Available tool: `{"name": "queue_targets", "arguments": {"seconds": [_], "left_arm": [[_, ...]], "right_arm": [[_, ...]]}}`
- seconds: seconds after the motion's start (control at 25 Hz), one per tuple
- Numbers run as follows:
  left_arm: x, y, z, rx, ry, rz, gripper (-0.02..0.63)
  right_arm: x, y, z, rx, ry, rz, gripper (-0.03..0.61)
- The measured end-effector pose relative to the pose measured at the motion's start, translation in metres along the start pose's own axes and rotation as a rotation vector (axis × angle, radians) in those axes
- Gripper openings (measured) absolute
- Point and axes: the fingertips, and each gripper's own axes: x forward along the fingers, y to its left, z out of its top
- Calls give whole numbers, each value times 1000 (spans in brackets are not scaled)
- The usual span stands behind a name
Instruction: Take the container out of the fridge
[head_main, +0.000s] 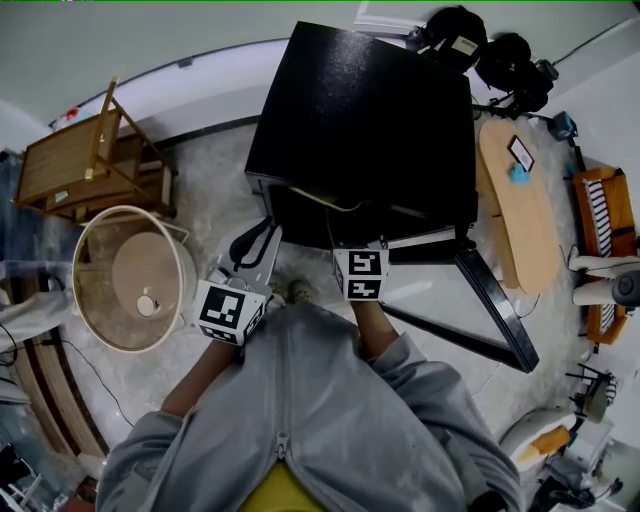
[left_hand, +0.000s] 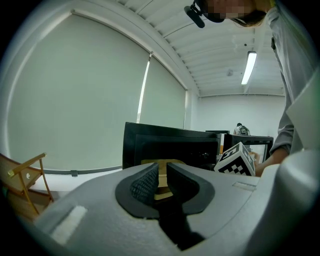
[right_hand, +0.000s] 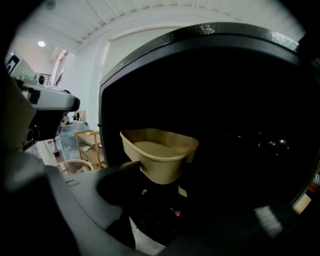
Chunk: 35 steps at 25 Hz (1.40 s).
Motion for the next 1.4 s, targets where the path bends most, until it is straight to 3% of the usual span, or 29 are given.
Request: {"name": "queue_targets", "arguments": {"seconds": [0.72, 0.84, 0.92, 1.04, 1.2, 1.4], "left_arm": [[15, -18, -2, 6, 12, -23, 54], [16, -22, -1, 10, 10, -18, 54], [17, -24, -1, 9, 9, -14, 54], [19, -27, -1, 11, 9, -9, 54], [21, -33, 0, 10, 10, -2, 54], [23, -38, -1, 13, 18, 6, 54]], "right_arm": [[-27, -12, -18, 0, -35, 40, 253], [-24, -14, -17, -6, -24, 62, 264], [-22, -14, -20, 3, -13, 82, 304], [-23, -9, -26, 48, 2, 125, 361], [-38, 3, -28, 153, -5, 221, 380], [-52, 19, -36, 467, -22, 396, 382]]}}
